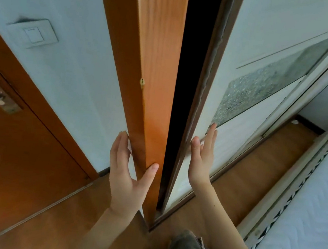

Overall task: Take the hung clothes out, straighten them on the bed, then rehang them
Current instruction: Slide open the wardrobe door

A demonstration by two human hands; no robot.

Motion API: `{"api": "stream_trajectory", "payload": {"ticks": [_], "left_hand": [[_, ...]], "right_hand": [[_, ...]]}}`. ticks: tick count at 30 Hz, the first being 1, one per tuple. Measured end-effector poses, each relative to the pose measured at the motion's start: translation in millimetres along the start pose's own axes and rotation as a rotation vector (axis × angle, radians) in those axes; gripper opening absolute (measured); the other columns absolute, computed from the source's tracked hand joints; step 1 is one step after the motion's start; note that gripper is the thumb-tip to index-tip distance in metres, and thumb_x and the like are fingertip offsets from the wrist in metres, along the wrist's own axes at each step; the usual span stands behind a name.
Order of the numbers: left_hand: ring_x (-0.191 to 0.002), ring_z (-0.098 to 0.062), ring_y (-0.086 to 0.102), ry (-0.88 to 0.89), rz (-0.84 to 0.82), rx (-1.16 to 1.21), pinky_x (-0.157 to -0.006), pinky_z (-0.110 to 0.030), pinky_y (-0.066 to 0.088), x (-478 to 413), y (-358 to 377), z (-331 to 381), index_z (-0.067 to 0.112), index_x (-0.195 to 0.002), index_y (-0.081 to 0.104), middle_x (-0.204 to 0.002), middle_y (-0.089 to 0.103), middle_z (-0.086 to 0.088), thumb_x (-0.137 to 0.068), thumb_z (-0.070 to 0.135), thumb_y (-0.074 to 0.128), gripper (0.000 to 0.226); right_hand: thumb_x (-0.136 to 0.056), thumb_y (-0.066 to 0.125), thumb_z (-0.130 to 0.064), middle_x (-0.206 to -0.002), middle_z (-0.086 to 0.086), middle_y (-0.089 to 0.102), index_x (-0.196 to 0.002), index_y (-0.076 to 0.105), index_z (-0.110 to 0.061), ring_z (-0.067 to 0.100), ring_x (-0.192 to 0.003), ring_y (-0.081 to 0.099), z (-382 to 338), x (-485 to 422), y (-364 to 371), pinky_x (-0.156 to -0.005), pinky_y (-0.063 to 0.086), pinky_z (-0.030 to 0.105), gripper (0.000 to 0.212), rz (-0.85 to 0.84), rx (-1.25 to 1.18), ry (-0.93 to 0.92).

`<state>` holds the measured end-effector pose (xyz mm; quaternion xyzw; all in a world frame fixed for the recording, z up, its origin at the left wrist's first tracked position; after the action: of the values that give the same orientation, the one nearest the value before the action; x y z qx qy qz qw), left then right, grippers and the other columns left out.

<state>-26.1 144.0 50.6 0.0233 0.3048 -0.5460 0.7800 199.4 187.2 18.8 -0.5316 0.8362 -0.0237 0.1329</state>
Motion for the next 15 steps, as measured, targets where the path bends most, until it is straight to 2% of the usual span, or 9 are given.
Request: {"api": "stream_trajectory", "payload": {"ticks": [3,7,8,11,13,14,15], "left_hand": [[-0.130,-0.025,0.051,-0.017,0.020,-0.006,-0.093,-0.054,0.054,1,-1,-1,0.015,-0.142,0.042,-0.146,0.047,-0.009,-0.080,0.064,0.062,0.081],[-0.129,-0.027,0.052,-0.032,0.019,-0.012,-0.091,-0.054,0.054,2,2,-2,0.011,-0.142,0.044,-0.146,0.047,-0.009,-0.081,0.064,0.060,0.082],[-0.128,-0.027,0.053,-0.033,0.022,-0.023,-0.091,-0.053,0.055,1,3,-2,0.010,-0.141,0.044,-0.145,0.048,-0.009,-0.082,0.065,0.059,0.082],[-0.123,-0.027,0.056,-0.034,0.024,-0.012,-0.087,-0.051,0.057,2,5,1,0.014,-0.141,0.041,-0.141,0.049,-0.012,-0.082,0.067,0.056,0.081],[-0.119,-0.024,0.056,0.006,0.041,-0.040,-0.090,-0.041,0.057,2,1,18,0.019,-0.139,0.038,-0.136,0.050,-0.014,-0.084,0.067,0.053,0.075],[-0.118,-0.020,0.055,0.062,0.096,-0.092,-0.093,-0.034,0.055,3,-3,32,0.020,-0.137,0.039,-0.131,0.051,-0.016,-0.085,0.063,0.054,0.069],[-0.114,-0.021,0.055,0.151,0.183,-0.168,-0.093,-0.032,0.052,7,-11,41,0.014,-0.132,0.043,-0.125,0.052,-0.019,-0.086,0.056,0.058,0.064]], "right_hand": [[-0.087,0.027,-0.072,-0.163,-0.007,0.003,-0.156,0.005,-0.024,0.008,-0.149,-0.004,5,-24,-18,-0.092,0.008,-0.013,0.086,0.016,0.008,-0.010],[-0.086,0.025,-0.073,-0.163,-0.008,0.006,-0.156,0.005,-0.025,0.012,-0.150,0.004,18,-58,-43,-0.096,0.010,-0.010,0.086,0.045,0.024,-0.028],[-0.087,0.025,-0.071,-0.163,-0.009,0.007,-0.156,0.006,-0.026,0.013,-0.150,0.005,21,-66,-50,-0.100,0.011,-0.006,0.084,0.052,0.028,-0.028],[-0.093,0.027,-0.061,-0.163,-0.009,0.008,-0.155,0.006,-0.030,0.015,-0.150,0.007,31,-88,-68,-0.110,0.011,0.019,0.072,0.059,0.044,0.000],[-0.095,0.027,-0.059,-0.163,-0.009,0.008,-0.154,0.006,-0.034,0.017,-0.150,0.009,37,-101,-78,-0.112,0.012,0.027,0.068,0.064,0.068,0.020],[-0.094,0.027,-0.062,-0.163,-0.009,0.009,-0.154,0.006,-0.036,0.017,-0.150,0.010,39,-108,-84,-0.115,0.012,0.030,0.069,0.070,0.081,0.022],[-0.093,0.027,-0.064,-0.163,-0.010,0.009,-0.153,0.006,-0.037,0.018,-0.150,0.011,42,-114,-88,-0.117,0.013,0.034,0.070,0.076,0.089,0.024]]}}
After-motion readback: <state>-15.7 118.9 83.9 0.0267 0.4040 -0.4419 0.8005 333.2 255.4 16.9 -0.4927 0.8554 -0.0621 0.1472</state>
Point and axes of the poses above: each hand's wrist, its own x-axis away from the middle knuckle, its own y-axis out of the palm, z = x × y, the point moved 9 cm from there along -x, towards the middle knuckle
